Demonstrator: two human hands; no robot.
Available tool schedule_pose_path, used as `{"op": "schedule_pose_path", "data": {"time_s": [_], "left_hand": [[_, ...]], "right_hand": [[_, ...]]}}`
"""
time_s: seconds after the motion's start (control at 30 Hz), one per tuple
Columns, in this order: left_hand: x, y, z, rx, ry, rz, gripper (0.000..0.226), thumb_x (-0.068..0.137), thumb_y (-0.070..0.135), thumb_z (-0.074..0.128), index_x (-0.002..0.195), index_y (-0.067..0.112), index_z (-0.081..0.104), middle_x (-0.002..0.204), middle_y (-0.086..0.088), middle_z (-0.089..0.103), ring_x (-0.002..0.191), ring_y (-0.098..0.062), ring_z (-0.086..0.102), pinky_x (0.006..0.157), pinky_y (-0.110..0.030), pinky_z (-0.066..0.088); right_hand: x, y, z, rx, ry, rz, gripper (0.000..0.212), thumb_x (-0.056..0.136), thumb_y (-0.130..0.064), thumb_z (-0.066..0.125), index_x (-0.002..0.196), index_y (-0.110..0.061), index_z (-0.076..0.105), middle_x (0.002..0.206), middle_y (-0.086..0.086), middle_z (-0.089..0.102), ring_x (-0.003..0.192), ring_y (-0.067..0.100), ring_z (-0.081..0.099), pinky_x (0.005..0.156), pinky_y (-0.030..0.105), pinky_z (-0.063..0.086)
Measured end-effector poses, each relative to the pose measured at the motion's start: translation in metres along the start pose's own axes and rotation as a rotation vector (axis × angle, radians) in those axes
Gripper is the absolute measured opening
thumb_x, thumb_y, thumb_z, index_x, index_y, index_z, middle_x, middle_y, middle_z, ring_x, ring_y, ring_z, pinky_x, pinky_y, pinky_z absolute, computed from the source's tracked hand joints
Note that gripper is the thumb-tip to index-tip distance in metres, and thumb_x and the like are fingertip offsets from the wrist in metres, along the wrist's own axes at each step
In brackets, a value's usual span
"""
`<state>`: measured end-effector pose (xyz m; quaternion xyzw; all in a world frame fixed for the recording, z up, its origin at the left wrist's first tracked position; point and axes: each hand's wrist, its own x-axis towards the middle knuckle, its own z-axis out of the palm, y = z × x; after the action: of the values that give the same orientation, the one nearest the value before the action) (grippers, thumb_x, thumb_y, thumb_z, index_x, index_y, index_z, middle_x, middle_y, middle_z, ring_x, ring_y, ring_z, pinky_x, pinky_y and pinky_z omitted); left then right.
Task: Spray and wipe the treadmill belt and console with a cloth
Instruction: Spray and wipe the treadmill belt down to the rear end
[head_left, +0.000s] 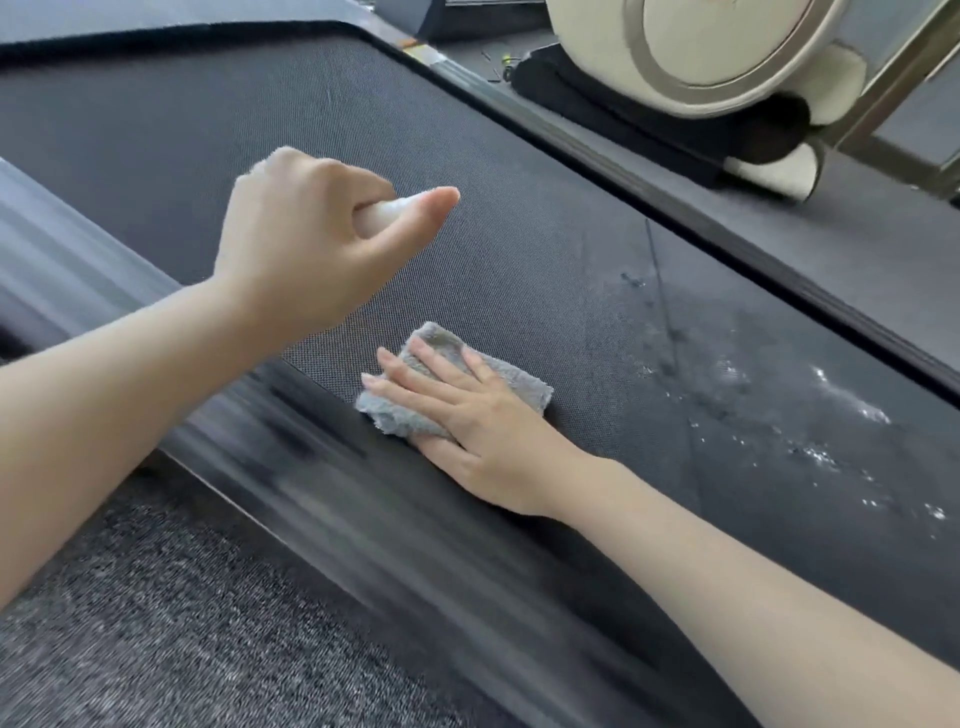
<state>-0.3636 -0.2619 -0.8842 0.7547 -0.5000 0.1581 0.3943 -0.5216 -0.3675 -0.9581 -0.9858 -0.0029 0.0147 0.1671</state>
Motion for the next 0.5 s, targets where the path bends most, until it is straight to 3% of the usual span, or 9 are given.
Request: {"op": "schedule_pose_path", "data": {"time_s": [0.2, 0.3, 0.5], "left_hand": [[-0.022, 0.035, 0.006, 0.075, -0.043, 0.003, 0.065, 0.087, 0.067, 0.035, 0.046, 0.018, 0.023, 0.040, 0.005, 0.025, 0.038, -0.013, 0.028, 0.047, -0.026, 0.018], [-0.031, 0.054, 0.018, 0.091, -0.030, 0.015, 0.064, 0.086, 0.067, 0.035, 0.046, 0.019, 0.022, 0.040, 0.006, 0.024, 0.039, -0.010, 0.027, 0.047, -0.024, 0.018], [-0.049, 0.088, 0.041, 0.161, -0.021, 0.061, 0.064, 0.086, 0.067, 0.034, 0.047, 0.017, 0.019, 0.041, 0.003, 0.025, 0.040, -0.014, 0.024, 0.051, -0.028, 0.022]], "right_hand": [[-0.121, 0.026, -0.006, -0.002, -0.025, 0.170, 0.051, 0.097, -0.045, 0.022, 0.146, -0.049, 0.009, 0.154, -0.031, -0.005, 0.142, -0.004, -0.016, 0.119, 0.037, -0.010], [-0.169, 0.047, -0.008, 0.011, 0.004, 0.280, 0.049, 0.098, -0.044, 0.028, 0.143, -0.052, 0.011, 0.149, -0.040, -0.012, 0.142, -0.006, -0.015, 0.119, 0.036, -0.008], [-0.211, 0.061, -0.010, 0.073, 0.034, 0.329, 0.048, 0.096, -0.047, 0.028, 0.142, -0.053, 0.014, 0.149, -0.041, -0.005, 0.141, -0.008, -0.013, 0.119, 0.032, -0.010]]}}
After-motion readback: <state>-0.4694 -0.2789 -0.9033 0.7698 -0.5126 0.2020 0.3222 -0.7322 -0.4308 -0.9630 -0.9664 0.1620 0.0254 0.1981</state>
